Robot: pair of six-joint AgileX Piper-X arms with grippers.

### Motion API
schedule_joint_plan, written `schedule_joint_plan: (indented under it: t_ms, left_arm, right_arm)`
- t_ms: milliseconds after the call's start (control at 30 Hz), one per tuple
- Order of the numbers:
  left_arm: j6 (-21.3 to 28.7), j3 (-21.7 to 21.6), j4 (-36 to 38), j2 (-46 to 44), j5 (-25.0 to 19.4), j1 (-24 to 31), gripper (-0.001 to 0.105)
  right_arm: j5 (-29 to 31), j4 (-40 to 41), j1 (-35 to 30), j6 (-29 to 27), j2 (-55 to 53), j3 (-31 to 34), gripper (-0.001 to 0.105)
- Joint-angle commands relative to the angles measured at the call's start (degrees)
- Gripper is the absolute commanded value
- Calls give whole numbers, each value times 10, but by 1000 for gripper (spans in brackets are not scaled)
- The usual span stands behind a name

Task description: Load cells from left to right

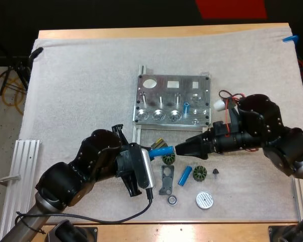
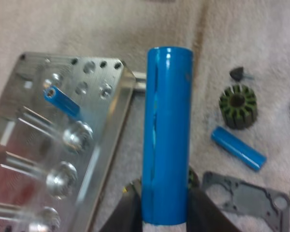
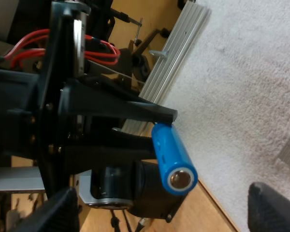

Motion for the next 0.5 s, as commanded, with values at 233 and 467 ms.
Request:
schedule_joint_plan:
  t_ms: [233,467]
  left_arm:
    - [-17,-4,-49,-4,42,0,0]
    - [-17,-4,-35,-4,52,0,0]
  right_arm:
    - [-21,-42,36,2,32,-1,70]
    - [-7,-80,53,15,40,-1,66]
